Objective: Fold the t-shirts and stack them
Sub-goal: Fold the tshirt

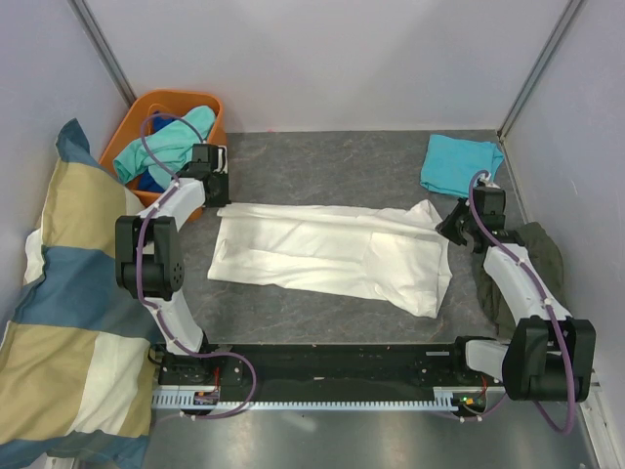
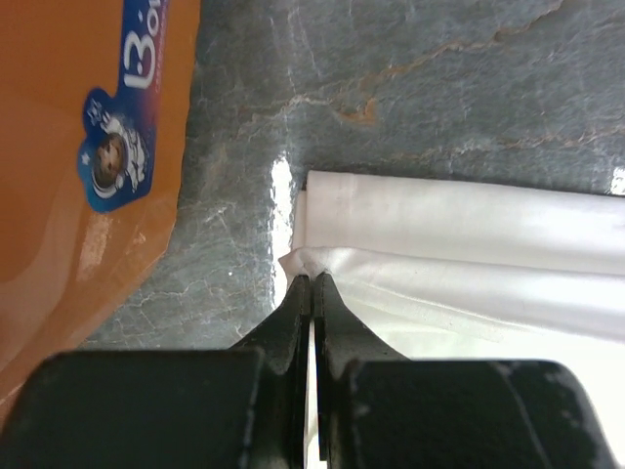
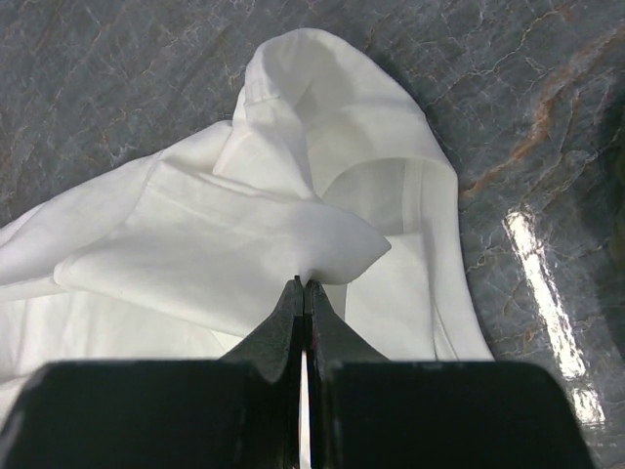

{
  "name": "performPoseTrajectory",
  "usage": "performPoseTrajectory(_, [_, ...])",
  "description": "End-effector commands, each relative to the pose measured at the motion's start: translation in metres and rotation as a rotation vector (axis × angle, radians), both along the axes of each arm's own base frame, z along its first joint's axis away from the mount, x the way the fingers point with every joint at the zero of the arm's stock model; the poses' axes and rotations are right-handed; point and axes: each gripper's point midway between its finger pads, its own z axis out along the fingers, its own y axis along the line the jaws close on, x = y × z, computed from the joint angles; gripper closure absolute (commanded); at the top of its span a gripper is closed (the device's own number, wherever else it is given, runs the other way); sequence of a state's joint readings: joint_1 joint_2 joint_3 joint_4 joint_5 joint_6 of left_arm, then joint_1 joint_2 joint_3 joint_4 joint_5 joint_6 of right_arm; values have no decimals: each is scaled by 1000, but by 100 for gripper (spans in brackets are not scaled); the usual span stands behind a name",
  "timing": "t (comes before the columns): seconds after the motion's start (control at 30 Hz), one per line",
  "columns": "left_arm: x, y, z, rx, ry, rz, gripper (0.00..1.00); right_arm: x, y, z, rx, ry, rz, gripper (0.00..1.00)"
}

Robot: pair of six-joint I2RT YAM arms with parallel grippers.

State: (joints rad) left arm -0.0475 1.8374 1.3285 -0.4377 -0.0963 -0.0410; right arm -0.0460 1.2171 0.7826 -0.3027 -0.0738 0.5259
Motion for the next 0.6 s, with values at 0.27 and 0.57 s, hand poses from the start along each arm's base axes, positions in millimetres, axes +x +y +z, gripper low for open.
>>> performPoseTrajectory(0.27, [-8,8,28,-15,-69,63,98,-30,-1,7,-4,-7,-11,100])
performPoseTrajectory(0.57, [-42,4,20,-41,-24,85,98,-44,-2,-5,-18,24,-13,100])
